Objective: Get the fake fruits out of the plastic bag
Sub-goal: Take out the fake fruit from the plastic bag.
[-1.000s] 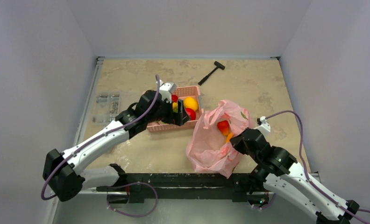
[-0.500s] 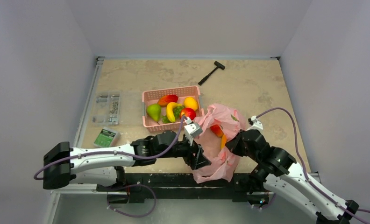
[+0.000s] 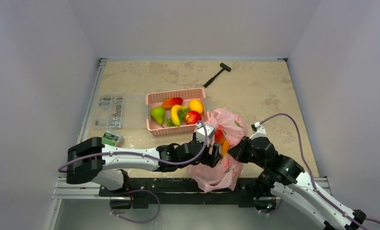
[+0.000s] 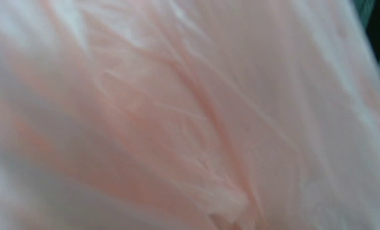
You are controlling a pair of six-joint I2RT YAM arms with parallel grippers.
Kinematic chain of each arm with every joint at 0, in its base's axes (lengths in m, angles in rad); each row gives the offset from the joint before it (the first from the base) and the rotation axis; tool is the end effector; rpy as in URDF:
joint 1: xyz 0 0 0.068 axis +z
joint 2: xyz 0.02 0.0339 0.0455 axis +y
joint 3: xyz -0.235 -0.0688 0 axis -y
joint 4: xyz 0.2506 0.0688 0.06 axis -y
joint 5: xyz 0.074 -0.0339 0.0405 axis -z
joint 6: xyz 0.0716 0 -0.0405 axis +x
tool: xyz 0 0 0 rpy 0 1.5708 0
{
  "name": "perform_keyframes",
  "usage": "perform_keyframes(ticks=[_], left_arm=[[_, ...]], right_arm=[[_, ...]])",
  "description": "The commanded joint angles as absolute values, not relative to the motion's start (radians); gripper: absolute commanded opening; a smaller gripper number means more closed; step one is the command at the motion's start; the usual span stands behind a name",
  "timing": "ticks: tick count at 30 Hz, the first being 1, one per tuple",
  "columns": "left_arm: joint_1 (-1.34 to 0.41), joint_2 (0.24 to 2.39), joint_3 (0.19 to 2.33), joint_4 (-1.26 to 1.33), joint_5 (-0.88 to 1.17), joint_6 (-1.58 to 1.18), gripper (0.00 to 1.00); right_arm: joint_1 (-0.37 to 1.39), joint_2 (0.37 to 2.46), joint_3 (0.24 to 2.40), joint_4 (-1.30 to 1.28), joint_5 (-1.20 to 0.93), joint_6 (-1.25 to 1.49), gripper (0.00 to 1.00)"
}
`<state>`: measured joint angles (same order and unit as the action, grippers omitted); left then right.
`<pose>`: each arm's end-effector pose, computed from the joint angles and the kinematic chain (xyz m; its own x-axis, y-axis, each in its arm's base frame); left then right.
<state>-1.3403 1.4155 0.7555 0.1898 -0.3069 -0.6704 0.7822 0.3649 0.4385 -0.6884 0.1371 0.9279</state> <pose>0.0999 -0.3312 0.1750 -0.6195 0.0474 -0.7836 0.6147 0.6501 -0.4466 0.1235 0.1089 0.1920 -0.7407 0.3817 -0.5528 -0.0436 0.7938 0.6065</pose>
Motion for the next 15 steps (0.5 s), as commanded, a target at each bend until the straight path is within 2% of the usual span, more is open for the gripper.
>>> perform_keyframes(ticks=[1, 4, 8, 15], left_arm=[[-1.330, 1.439, 0.838, 0.119, -0.514, -0.797, 0.74], [-1.282, 1.496, 0.914, 0.030, -0.483, -0.887, 0.80], [-1.219, 1.591, 1.028, -0.086, -0.395, -0.951, 0.79], [-1.207, 1.707, 1.153, -0.205, -0.490, -1.021, 0.79]], right_arm=[[0.781, 0.377, 0.422, -0.607, 0.122, 0.902, 0.00], [0.781, 0.401, 0.419, -0.584, 0.135, 0.897, 0.00], [0.781, 0.431, 0.426, -0.564, 0.141, 0.894, 0.00], [0.780, 0.415, 0.433, -0.566, 0.148, 0.893, 0.00]])
